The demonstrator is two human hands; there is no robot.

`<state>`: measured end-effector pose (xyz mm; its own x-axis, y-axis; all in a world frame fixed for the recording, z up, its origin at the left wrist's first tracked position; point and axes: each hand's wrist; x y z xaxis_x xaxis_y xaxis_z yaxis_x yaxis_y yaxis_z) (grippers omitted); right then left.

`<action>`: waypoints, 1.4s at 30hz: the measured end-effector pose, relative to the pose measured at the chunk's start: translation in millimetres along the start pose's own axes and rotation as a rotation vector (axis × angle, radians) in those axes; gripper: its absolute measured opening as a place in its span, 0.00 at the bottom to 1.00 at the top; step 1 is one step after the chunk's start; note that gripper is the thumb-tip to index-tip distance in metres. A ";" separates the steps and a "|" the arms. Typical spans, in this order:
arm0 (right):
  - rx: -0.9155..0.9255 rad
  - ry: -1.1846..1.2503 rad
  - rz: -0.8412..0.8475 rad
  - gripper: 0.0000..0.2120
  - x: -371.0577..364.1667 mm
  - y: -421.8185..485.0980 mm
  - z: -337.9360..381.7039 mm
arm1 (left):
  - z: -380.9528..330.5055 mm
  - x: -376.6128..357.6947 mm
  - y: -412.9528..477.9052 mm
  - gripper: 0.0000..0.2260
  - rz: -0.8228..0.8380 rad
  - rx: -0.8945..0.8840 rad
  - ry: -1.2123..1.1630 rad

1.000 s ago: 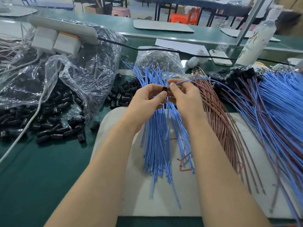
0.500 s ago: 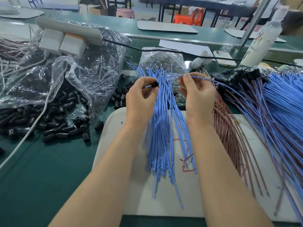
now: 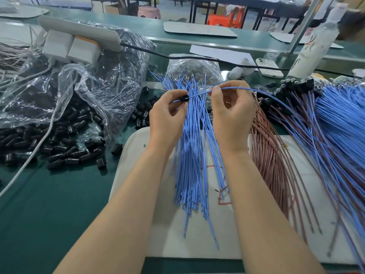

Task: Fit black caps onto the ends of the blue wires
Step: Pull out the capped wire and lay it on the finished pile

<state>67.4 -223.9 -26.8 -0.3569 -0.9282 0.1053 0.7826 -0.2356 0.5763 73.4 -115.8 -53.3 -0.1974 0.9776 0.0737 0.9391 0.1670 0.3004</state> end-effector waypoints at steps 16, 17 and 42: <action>-0.251 0.207 0.070 0.08 5.8 7.3 -4.4 | 4.0 -1.8 -3.2 0.07 0.055 -0.184 0.399; -0.299 0.273 0.063 0.07 6.7 8.7 -5.0 | 3.7 -1.8 -3.5 0.07 0.063 -0.187 0.412; -0.552 0.252 0.406 0.13 -1.7 3.5 -8.2 | -5.0 -7.0 -8.5 0.06 0.098 -0.318 0.515</action>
<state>74.9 -225.5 -31.6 0.0919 -0.9958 -0.0041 0.9953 0.0917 0.0321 65.3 -124.7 -51.6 -0.2997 0.7853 0.5417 0.8456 -0.0442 0.5319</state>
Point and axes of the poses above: each hand's wrist, its own y-axis towards the middle knuckle, its own x-axis out of the back of the hand, z = x × y, and after that the axes turned 6 degrees about z, right-handed
